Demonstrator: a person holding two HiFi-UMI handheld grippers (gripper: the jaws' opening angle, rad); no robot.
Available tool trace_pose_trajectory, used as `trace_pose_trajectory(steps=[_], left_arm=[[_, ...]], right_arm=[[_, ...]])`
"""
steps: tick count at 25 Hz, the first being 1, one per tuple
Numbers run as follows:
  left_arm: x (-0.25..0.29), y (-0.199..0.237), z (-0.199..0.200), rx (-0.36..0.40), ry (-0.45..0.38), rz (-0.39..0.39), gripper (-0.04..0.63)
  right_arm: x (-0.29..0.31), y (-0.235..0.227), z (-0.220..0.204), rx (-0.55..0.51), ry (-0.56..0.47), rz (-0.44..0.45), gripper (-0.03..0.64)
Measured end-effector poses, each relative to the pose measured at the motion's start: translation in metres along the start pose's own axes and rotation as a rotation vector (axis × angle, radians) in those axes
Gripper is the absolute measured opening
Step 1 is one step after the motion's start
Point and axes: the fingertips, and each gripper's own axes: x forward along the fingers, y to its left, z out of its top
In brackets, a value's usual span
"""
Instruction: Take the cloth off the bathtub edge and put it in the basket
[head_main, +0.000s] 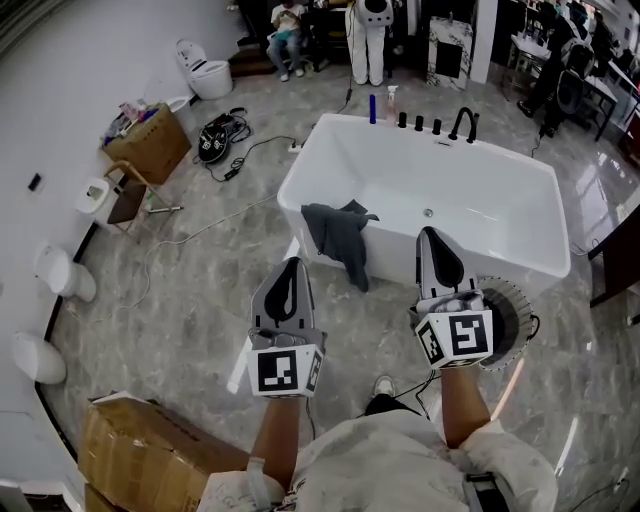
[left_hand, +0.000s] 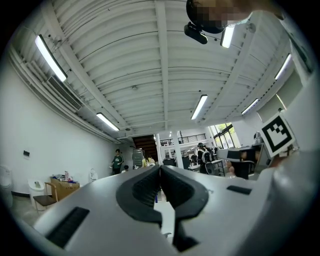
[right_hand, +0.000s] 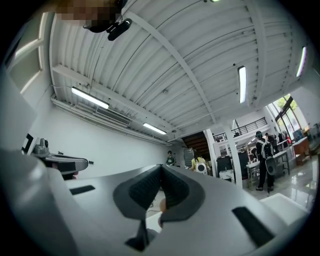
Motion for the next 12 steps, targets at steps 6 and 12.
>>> trace_pose_trajectory(steps=[6, 12], left_arm=[[0.057, -0.021, 0.0, 0.015, -0.012, 0.0, 0.003], [0.1, -0.041, -0.006, 0.041, -0.014, 0.01, 0.003]], right_arm=[[0.03, -0.049, -0.002, -0.003, -0.02, -0.005, -0.012], [0.051, -0.088, -0.017, 0.009, -0.015, -0.004, -0.012]])
